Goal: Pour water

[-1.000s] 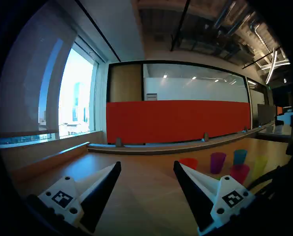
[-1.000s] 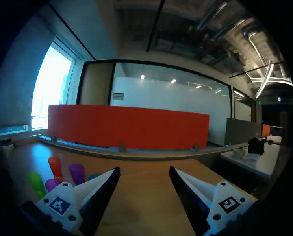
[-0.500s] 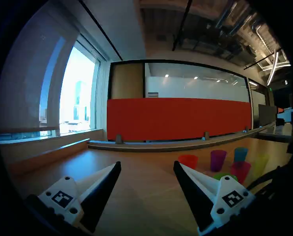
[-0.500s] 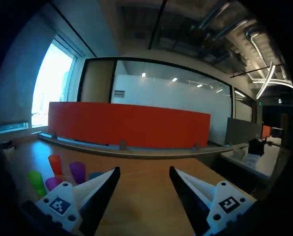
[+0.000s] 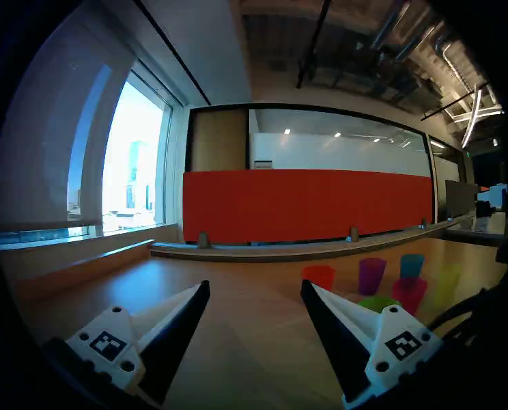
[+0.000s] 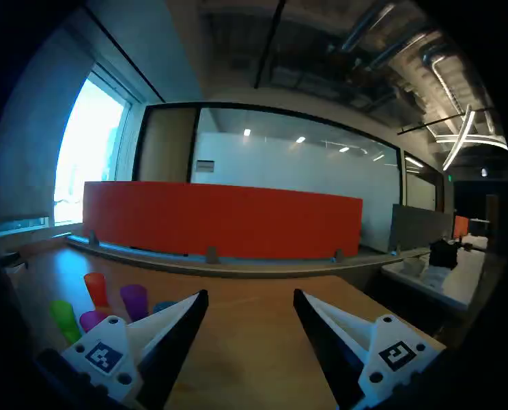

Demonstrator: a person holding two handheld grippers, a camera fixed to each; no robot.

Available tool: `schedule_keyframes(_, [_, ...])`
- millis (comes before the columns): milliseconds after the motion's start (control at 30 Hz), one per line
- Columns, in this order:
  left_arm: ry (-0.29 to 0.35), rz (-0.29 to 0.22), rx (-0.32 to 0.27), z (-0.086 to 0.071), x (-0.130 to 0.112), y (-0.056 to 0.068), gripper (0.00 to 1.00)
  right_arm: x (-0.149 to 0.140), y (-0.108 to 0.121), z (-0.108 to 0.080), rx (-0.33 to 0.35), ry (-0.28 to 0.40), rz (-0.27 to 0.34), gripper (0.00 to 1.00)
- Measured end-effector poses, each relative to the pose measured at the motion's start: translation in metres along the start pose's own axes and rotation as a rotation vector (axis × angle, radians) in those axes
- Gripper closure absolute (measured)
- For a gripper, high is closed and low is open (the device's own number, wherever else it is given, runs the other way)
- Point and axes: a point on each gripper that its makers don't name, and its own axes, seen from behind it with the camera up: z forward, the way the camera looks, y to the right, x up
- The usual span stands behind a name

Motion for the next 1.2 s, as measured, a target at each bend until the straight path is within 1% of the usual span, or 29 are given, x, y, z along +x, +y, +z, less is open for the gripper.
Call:
schedule_keyframes(300, [-0.011,-0.009,-0.006,-0.001,-0.007,0.004,0.01,0.003,0.009,-0.002,-0.012,0.004,0.001,0.03])
schedule_keyframes(533, [-0.024,-0.011,-0.015,-0.001,-0.011,0.007,0.01,-0.002,0.014,-0.001,-0.017,0.003,0.005,0.03])
schedule_keyframes(700, [-0.039,-0.009,-0.016,-0.001,-0.014,0.007,0.01,-0.005,0.016,0.000,-0.020,0.000,0.005,0.04])
schedule_keyframes(967, [-0.041,-0.007,-0.016,-0.001,-0.015,0.007,0.01,-0.009,0.020,-0.001,-0.015,-0.003,0.004,0.03])
schedule_keyframes(1200, [-0.042,-0.006,-0.035,0.001,-0.015,0.011,0.01,-0.008,0.025,-0.001,-0.013,0.021,-0.013,0.04])
